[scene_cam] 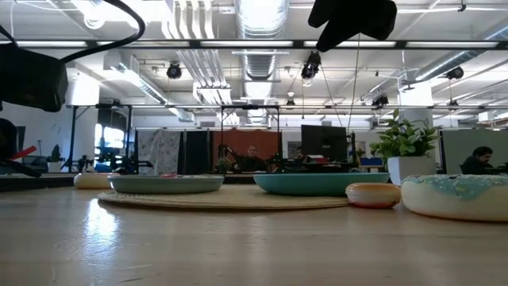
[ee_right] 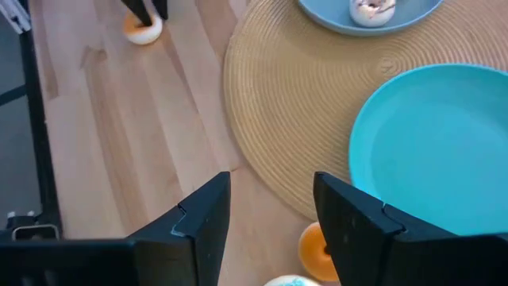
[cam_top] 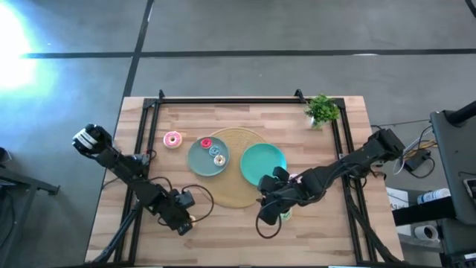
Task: Pick & Place donuts
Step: Put the small yellow donut on the light blue plate
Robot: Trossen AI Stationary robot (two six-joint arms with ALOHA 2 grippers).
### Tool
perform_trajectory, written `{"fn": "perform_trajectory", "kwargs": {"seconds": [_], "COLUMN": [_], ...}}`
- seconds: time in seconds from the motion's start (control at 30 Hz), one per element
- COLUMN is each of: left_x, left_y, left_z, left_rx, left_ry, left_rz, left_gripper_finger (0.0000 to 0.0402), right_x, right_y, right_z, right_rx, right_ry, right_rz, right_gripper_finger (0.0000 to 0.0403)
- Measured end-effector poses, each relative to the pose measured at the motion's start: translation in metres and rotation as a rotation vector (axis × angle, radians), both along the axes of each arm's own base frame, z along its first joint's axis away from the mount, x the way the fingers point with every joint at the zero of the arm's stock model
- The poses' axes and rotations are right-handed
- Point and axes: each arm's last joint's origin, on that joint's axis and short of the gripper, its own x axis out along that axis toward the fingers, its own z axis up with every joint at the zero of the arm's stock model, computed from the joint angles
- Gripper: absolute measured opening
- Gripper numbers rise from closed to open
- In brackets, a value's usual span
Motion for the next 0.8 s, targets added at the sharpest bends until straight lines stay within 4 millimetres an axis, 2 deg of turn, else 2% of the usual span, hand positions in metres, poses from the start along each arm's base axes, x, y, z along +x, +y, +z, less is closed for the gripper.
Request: {"fn": "perform_trajectory", "kwargs": {"seconds": [0.1, 0.27, 0.43, 0.5, 0.67, 0.8], "left_x": [0.000, 0.000, 0.002, 0.005, 0.008, 0.005], "left_y": [0.000, 0.000, 0.002, 0.004, 0.015, 0.031], "left_z": [-0.003, 0.000, 0.011, 0.024, 0.070, 0.111], "left_rx": [0.011, 0.006, -0.037, -0.062, -0.068, -0.131], "left_ry": [0.010, -0.008, -0.071, -0.136, -0.373, -0.617], "left_rz": [-0.014, -0.030, -0.017, 0.005, 0.056, 0.076], "left_gripper_finger": [0.0072, 0.0011, 0.0001, 0.0001, 0.0000, 0.0000], "right_x": [0.001, 0.002, 0.006, 0.009, 0.018, 0.026], "right_y": [-0.001, -0.004, -0.009, -0.010, -0.013, -0.009], "right_z": [0.000, 0.000, 0.001, 0.003, 0.009, 0.019], "right_rx": [-0.005, -0.014, -0.013, -0.010, -0.008, -0.115], "right_ry": [-0.002, -0.004, -0.022, -0.051, -0.125, -0.224], "right_rz": [-0.006, -0.014, -0.020, -0.010, 0.049, 0.202], "right_gripper_finger": [0.0173, 0.0170, 0.0161, 0.0157, 0.0144, 0.0136]}}
